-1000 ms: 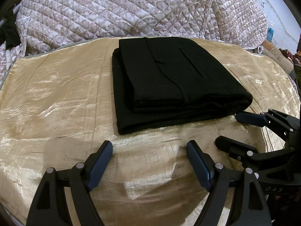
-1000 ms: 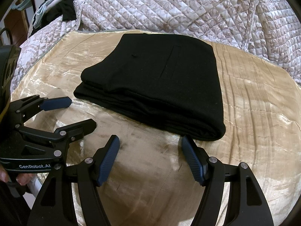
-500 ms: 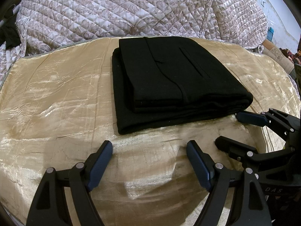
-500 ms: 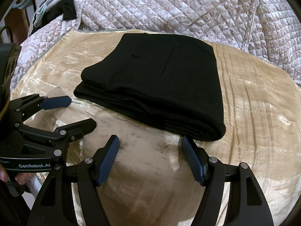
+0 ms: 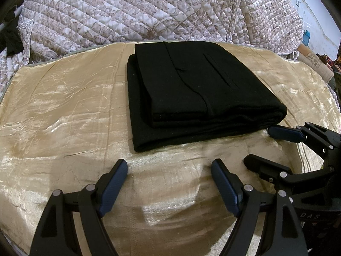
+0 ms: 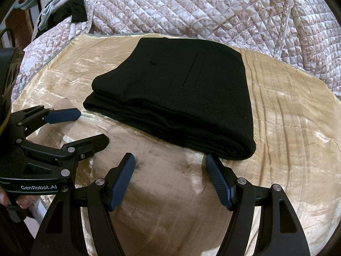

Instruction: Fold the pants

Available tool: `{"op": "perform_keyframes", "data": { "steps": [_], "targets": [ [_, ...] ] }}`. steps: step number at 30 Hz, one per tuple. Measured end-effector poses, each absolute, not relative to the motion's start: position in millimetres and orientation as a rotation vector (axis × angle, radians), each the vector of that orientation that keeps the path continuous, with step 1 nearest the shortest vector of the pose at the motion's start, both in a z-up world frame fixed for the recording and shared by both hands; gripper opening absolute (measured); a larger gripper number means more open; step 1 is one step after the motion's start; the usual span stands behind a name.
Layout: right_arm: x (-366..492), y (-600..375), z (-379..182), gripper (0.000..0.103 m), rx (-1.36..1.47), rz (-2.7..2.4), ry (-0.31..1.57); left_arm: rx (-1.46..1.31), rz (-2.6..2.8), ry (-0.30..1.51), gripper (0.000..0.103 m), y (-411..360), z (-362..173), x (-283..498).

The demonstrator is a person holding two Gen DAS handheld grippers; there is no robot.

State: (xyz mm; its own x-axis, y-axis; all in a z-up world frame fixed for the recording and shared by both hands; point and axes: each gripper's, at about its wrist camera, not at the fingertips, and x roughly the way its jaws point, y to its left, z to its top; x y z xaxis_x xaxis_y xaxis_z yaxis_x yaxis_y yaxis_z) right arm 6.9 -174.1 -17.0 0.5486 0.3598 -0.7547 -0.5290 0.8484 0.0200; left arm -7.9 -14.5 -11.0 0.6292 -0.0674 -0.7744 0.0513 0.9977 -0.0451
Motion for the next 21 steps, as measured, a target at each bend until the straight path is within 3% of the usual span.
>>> {"op": "perform_keyframes", "data": {
  "steps": [21],
  "targets": [
    [6.2,-172.8,-17.1,0.072,-0.224,0.529,0.834,-0.018,-0.069,0.889,0.083,-14.5,-10.6,-7.5]
  ]
}}
